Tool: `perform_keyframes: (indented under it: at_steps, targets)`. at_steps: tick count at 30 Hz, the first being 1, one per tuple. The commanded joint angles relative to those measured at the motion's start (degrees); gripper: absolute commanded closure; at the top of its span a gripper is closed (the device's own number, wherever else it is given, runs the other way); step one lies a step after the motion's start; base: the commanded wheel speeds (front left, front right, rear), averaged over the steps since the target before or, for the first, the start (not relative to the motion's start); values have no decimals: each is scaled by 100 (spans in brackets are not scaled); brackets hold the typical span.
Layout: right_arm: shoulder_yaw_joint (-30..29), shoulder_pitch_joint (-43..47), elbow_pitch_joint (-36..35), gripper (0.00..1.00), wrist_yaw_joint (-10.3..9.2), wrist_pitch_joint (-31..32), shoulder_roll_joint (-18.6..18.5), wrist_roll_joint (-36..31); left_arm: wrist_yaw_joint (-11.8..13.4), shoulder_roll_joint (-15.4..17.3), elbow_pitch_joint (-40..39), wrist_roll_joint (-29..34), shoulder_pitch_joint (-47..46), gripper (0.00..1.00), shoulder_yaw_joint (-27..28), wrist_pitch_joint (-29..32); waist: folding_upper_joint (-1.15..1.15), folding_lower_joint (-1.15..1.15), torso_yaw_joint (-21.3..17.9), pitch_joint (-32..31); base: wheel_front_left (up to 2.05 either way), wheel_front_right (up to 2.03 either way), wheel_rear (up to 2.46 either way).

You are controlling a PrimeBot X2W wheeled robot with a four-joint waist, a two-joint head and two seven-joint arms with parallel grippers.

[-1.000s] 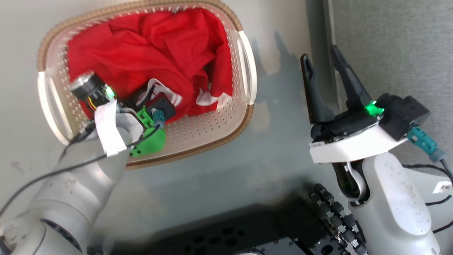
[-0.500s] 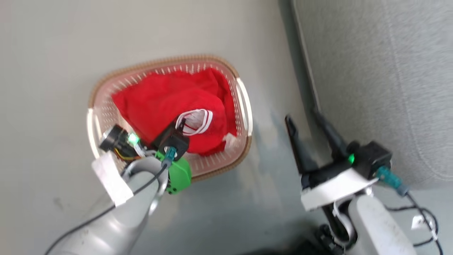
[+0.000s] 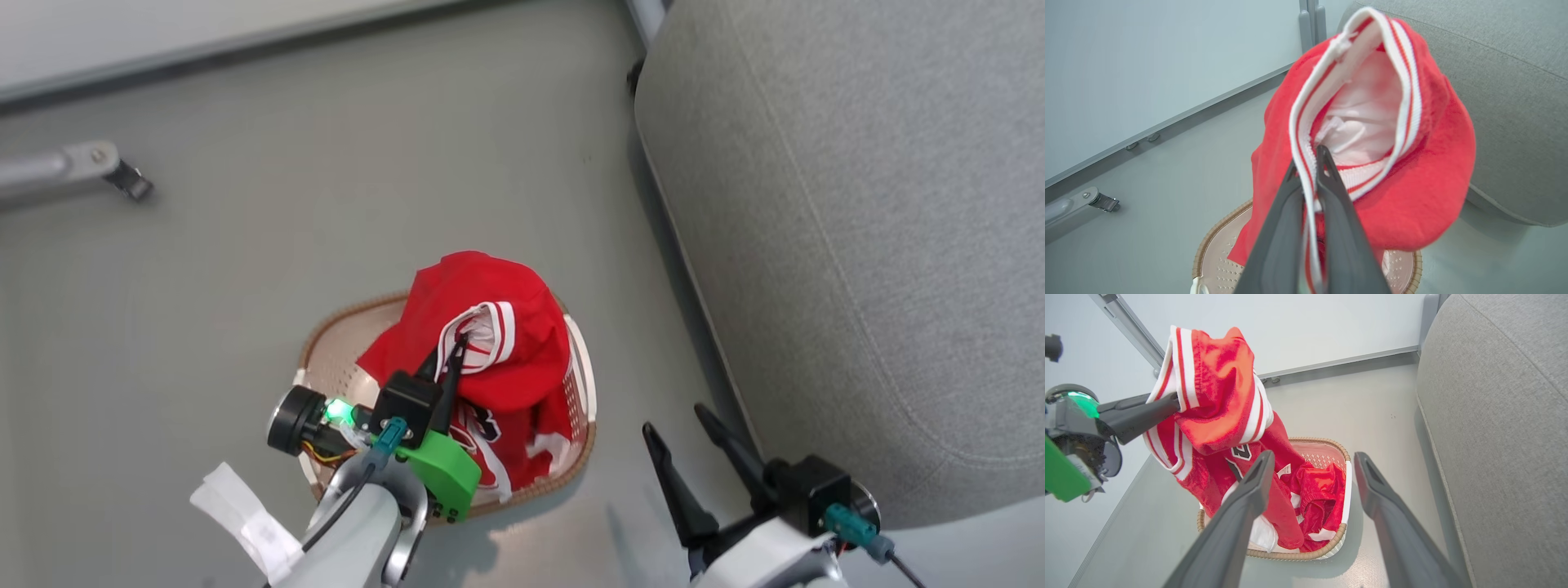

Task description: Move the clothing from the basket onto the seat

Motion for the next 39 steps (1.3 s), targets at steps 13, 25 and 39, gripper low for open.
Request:
perform_keyframes:
  at_steps: [13,25,39]
  targets:
    - [214,634,58,0,-2,-28,-32,-221,-194,-118,-1100,76,649,100,563,-20,0,0,34,-1846,0,0,0]
    - [621,148,-100,0,-2,-28,-31,-202,-381,-257,-1432,62,489,100,360,65,0,0,128,-1841,0,0,0]
    - [658,-369,256,0,-2,-28,-24,-233,-622,-439,-2394,-167,570,100,-227,655,0,0,349,-1758,0,0,0]
